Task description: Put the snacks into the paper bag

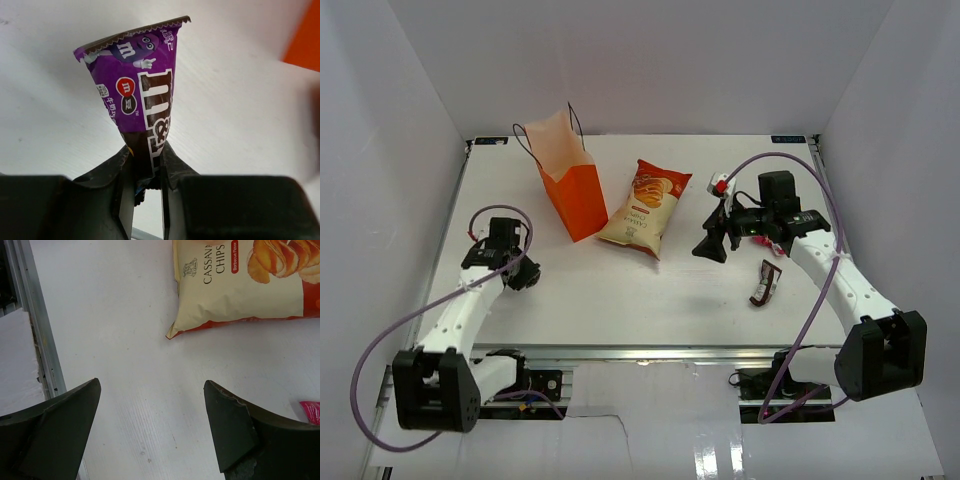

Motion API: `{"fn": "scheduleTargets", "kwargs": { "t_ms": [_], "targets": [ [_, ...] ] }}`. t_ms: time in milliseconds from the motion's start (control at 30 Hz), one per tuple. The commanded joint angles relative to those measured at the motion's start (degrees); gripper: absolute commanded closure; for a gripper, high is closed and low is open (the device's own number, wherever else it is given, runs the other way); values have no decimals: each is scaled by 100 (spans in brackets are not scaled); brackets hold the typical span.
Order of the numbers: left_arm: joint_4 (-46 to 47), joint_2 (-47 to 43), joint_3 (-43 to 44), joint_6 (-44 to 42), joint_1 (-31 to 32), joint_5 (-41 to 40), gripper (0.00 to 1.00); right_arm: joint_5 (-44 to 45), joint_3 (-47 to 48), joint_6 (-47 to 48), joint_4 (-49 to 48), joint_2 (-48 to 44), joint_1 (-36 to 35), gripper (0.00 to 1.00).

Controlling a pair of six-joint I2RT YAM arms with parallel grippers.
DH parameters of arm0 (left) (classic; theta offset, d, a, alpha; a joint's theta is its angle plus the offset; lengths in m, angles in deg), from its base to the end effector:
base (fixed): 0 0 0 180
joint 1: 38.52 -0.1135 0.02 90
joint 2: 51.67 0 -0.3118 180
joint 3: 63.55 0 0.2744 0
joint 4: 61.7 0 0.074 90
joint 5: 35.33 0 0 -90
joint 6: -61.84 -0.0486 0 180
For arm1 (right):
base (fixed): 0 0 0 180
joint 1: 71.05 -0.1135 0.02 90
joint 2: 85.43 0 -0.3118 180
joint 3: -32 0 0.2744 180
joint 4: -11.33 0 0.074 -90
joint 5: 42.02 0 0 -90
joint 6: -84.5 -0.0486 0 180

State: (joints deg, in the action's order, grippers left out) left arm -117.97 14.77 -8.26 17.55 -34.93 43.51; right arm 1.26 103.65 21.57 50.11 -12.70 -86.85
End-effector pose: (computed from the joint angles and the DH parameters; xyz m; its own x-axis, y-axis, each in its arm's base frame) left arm 0.2115 -0.0038 0.2339 -0.6344 -0.6639 -0.3960 -0.6685 0.7284 -0.1501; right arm 0.2638 0.1114 0.3373 -0.2195 -0.3863 -0.8959 -0.9257 0.3725 0.0662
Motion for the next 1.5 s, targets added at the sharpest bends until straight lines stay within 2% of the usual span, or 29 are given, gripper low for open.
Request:
{"fn": "scheduleTargets", "kwargs": {
  "t_ms": [0, 67, 100, 200, 233, 400, 533, 800, 967, 1000, 1100, 1133, 1267, 1467],
  "targets": [
    [293, -1112, 339, -308, 1, 850, 78, -145, -5, -79, -102, -83, 59, 11],
    [696, -1622, 480, -318, 10, 1237, 78, -136, 4, -70, -102, -75, 94, 11],
    [855, -2051, 585, -309, 18, 1709, 78, -127, -5, -62, -93, -66, 103, 11],
    [1374, -2345, 1199, -195, 27, 2300, 80, -74, 4, -26, -84, -48, 120, 11],
    [1454, -2293, 1663, -151, 27, 2415, 80, -65, 12, -26, -75, -40, 138, 11],
    [1630, -1373, 2966, -115, 80, 2925, 80, -48, 30, -18, -93, -4, 155, 11],
    [1692, -477, 3740, -317, 211, 2962, 80, -13, 30, -18, -102, -22, 164, 11],
    [1420, 1125, 5155, -879, 229, 2531, 80, 75, -215, -9, -102, -250, 226, 11],
    [1209, 1723, 5490, -941, 247, 2127, 77, 128, -330, -9, -93, -408, 313, 11],
    [1182, 1854, 5508, -941, 264, 2048, 75, 137, -356, -9, -93, -417, 331, 11],
    [1130, 2057, 5578, -915, 317, 1969, 59, 146, -383, -9, -93, -444, 375, 11],
    [1103, 2093, 5604, -915, 326, 1977, 44, 146, -392, -9, -101, -444, 392, 10],
    [1085, 2198, 5719, -941, 370, 2003, 28, 163, -365, -26, -102, -409, 410, 10],
    [1085, 2234, 5956, -959, 379, 2179, 24, 320, -216, -386, -102, -207, 515, 10]
  ]
}}
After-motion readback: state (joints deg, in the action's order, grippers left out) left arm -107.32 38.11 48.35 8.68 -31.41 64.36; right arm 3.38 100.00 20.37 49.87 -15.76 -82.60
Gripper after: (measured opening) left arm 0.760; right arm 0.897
